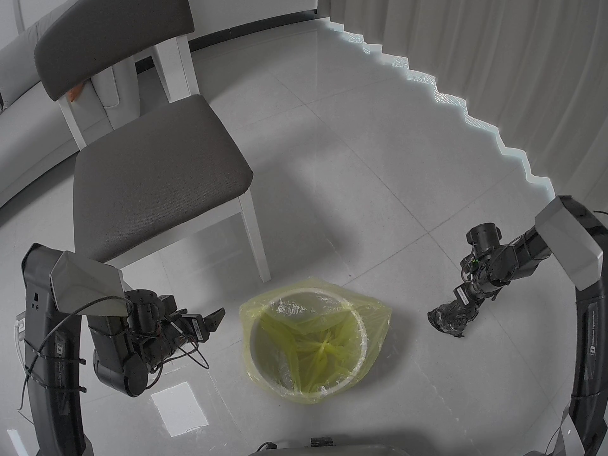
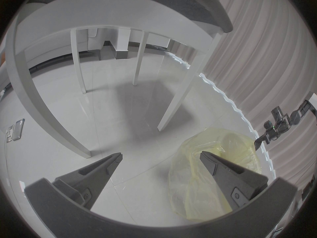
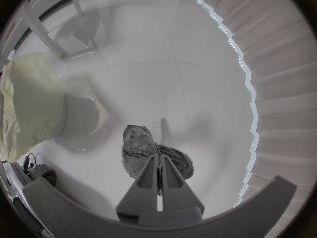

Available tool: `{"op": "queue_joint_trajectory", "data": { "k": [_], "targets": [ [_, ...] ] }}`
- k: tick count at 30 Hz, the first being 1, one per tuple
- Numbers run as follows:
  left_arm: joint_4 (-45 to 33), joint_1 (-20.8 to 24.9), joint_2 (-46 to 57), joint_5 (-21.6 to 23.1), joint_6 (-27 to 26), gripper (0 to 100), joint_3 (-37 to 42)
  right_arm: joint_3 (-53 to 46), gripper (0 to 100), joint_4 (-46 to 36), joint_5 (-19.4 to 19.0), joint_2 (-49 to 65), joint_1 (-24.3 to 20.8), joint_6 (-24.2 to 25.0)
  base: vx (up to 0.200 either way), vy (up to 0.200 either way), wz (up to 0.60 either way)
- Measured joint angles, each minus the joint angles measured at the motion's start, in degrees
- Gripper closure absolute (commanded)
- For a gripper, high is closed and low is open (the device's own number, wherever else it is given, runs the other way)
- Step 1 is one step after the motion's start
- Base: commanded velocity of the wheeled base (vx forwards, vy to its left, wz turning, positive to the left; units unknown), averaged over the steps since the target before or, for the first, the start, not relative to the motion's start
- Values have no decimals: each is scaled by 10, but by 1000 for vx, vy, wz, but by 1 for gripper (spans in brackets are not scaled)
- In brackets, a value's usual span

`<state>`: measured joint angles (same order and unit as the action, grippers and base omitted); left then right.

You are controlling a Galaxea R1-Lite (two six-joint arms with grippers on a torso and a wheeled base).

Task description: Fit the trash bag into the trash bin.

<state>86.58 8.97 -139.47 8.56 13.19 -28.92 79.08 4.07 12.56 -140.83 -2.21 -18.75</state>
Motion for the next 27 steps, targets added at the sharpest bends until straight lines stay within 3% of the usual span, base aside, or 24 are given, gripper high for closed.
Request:
{"op": "queue_joint_trajectory", "data": {
  "k": [11, 20, 27],
  "targets": [
    [24, 7, 11, 0, 2, 0, 27, -102, 100, -2, -4, 199, -41, 0, 0, 0, 0],
    [24, 9, 27, -5, 11, 0, 36, -154, 100, 0, 0, 345, -185, 2, 0, 0, 0],
    [24, 6, 39, -12, 13, 0, 37, -171, 100, 24, -8, 394, -285, 5, 0, 0, 0]
  ]
}}
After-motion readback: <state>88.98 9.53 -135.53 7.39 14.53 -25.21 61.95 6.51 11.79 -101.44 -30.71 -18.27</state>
